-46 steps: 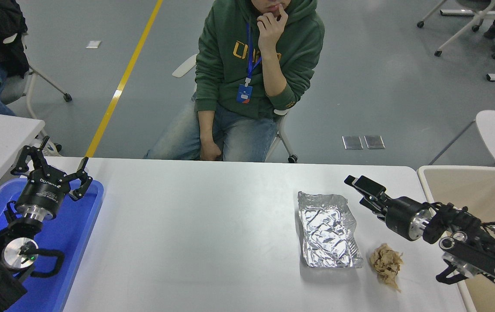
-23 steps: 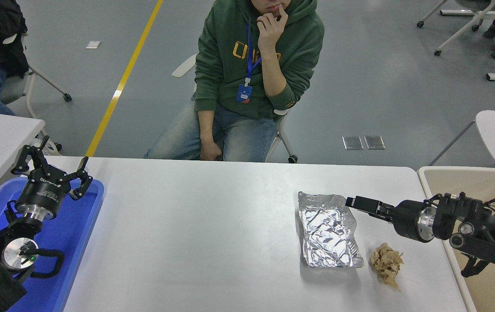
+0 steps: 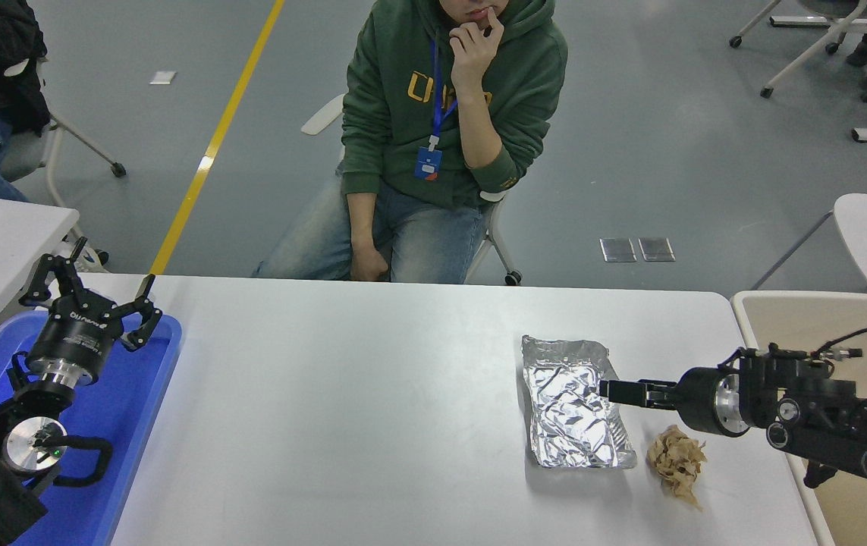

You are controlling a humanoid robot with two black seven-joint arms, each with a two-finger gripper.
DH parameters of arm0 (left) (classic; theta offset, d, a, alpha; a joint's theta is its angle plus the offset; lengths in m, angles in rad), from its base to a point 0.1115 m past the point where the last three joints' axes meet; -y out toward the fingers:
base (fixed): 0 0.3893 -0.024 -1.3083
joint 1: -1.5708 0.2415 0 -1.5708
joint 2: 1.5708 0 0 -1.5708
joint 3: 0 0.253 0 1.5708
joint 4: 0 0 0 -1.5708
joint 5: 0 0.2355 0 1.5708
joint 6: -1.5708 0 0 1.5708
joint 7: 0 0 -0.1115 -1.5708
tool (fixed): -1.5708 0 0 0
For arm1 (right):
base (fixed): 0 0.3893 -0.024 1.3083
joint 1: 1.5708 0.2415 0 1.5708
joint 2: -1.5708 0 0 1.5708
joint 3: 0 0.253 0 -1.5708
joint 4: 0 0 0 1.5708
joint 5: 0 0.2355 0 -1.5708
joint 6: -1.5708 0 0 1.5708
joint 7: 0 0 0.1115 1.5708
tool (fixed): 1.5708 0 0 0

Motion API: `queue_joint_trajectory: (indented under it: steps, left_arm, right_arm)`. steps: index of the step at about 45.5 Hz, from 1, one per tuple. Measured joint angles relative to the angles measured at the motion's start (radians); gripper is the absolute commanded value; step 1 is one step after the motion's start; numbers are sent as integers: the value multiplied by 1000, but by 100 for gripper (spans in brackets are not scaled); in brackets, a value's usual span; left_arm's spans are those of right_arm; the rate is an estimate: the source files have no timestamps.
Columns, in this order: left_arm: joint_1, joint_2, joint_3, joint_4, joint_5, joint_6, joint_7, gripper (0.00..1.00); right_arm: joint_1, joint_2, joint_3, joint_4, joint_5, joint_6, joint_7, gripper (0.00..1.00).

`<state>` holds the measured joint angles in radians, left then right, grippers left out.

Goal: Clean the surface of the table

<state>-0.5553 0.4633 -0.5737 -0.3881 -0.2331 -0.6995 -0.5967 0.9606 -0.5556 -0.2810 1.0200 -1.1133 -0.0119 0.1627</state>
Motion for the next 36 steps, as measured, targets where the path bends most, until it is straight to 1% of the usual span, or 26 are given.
queue_joint_trajectory:
  steps: [16, 19, 25, 31, 36]
  left_arm:
    - [0, 0, 0, 0, 0, 0, 0, 100]
    - [0, 0, 0, 0, 0, 0, 0, 100]
    - [0, 0, 0, 0, 0, 0, 0, 100]
    - [0, 0, 0, 0, 0, 0, 0, 100]
    - [0, 0, 0, 0, 0, 0, 0, 100]
  right_arm:
    - [-2, 94, -44, -98, -7, 0, -12, 97]
    - [-4, 110, -53, -117, -8, 0, -12, 94]
    - [-6, 137, -68, -156, -10, 0, -13, 93]
    - [-8, 153, -76, -183, -11, 0, -13, 87]
    - [-10, 161, -81, -199, -20, 0, -13, 87]
